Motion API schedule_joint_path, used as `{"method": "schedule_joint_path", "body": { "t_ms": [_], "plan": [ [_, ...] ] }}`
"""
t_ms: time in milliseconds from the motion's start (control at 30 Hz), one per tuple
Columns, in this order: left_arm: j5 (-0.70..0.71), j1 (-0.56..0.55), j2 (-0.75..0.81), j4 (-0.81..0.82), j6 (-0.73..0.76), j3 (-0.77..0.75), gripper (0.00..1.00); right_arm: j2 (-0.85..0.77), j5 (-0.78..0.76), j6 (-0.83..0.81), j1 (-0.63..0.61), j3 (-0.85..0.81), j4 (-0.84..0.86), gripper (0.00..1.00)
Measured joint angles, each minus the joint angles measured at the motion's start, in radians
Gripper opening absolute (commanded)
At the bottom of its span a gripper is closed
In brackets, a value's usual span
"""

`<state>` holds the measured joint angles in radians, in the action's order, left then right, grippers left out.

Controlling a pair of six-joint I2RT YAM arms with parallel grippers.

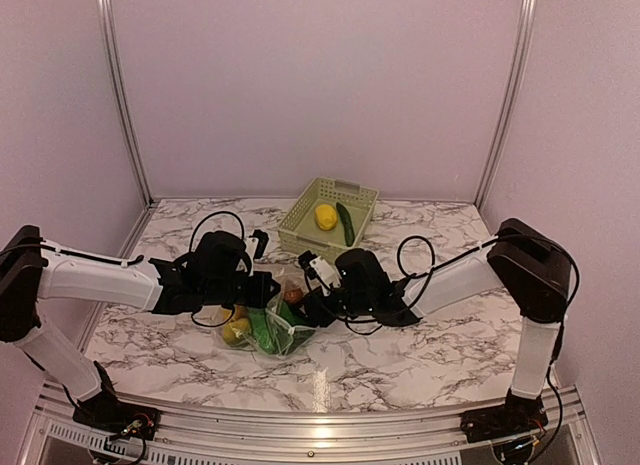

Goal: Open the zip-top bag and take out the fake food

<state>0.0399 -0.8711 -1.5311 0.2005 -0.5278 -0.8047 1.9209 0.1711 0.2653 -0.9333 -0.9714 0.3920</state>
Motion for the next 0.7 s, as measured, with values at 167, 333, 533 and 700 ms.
{"method": "schedule_joint_path", "body": {
  "t_ms": [167, 333, 533, 700],
  "plan": [
    [-0.016, 0.005, 0.000, 0.005, -0.003, 0.000, 0.00, 0.059, -0.044, -0.020, 0.000, -0.069, 0.038, 0.71],
    [-0.023, 0.006, 0.000, 0.006, -0.003, 0.000, 0.00, 0.096, -0.103, -0.051, -0.001, -0.123, 0.042, 0.73],
    [-0.035, 0.011, 0.000, 0.008, -0.002, 0.000, 0.00, 0.171, -0.171, -0.097, -0.001, -0.194, 0.039, 0.70],
    [-0.040, 0.016, 0.000, 0.008, -0.003, 0.002, 0.00, 0.227, -0.183, -0.118, -0.001, -0.225, 0.041, 0.52]
  ]
}}
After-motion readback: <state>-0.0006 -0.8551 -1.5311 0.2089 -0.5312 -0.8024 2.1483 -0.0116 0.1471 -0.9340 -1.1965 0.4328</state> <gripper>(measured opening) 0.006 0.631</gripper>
